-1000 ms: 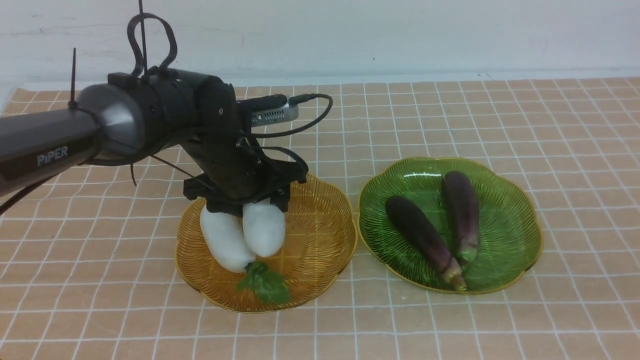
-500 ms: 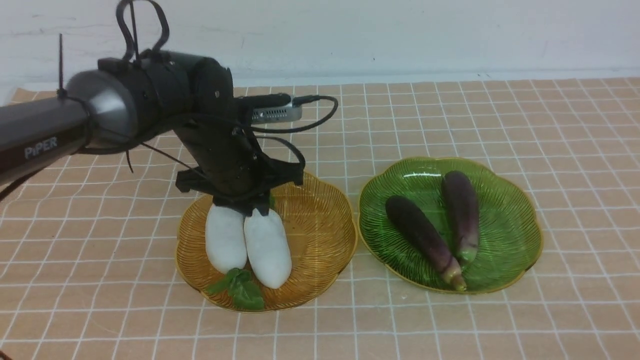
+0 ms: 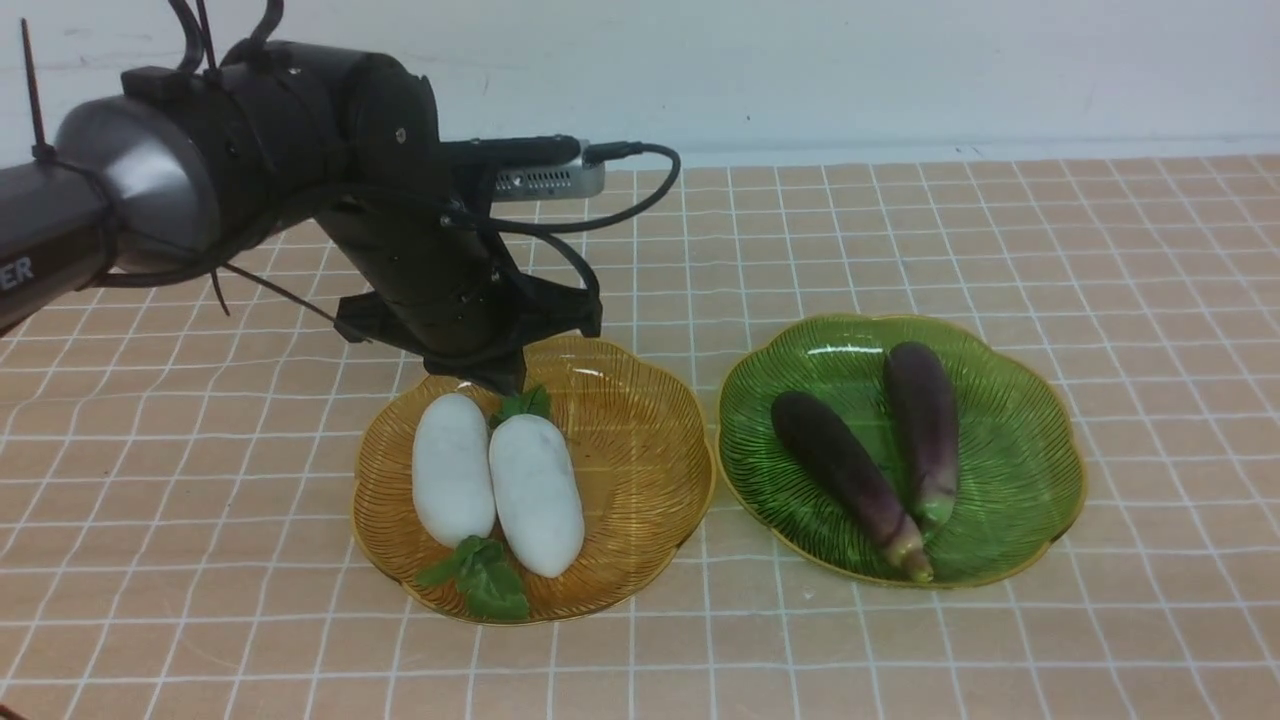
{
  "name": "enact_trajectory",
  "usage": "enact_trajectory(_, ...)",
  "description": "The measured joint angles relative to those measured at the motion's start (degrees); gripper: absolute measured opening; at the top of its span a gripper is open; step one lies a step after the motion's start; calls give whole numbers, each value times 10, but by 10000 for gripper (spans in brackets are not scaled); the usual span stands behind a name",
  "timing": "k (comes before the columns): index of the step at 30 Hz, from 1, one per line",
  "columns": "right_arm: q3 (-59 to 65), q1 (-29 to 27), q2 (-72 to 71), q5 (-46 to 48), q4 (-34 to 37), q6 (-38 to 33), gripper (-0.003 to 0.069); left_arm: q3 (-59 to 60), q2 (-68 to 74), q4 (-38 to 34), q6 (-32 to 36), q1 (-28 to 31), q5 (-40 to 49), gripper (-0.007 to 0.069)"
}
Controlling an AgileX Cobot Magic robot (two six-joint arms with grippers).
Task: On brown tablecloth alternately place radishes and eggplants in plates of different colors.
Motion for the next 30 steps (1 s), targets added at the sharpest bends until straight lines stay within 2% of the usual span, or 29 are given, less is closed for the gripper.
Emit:
enact_trajectory(7, 13, -20, 0, -27, -3, 0, -17, 80, -129, 14, 2, 0, 5, -4)
enact_trajectory(15, 15, -25, 0, -39, -3, 0, -17, 283, -347, 14, -5, 0, 8, -4)
enact_trajectory(20, 15, -39, 0, -41, -3, 0, -17, 376, -465, 14, -39, 0, 3, -4)
enact_trajectory(24, 15, -39, 0, -42, -3, 0, -17, 455, -561, 14, -68, 0, -44, -4)
enact_trajectory(30, 15, -39, 0, -42, -3, 0, -17, 574, -690, 15, -90, 0, -182, -4)
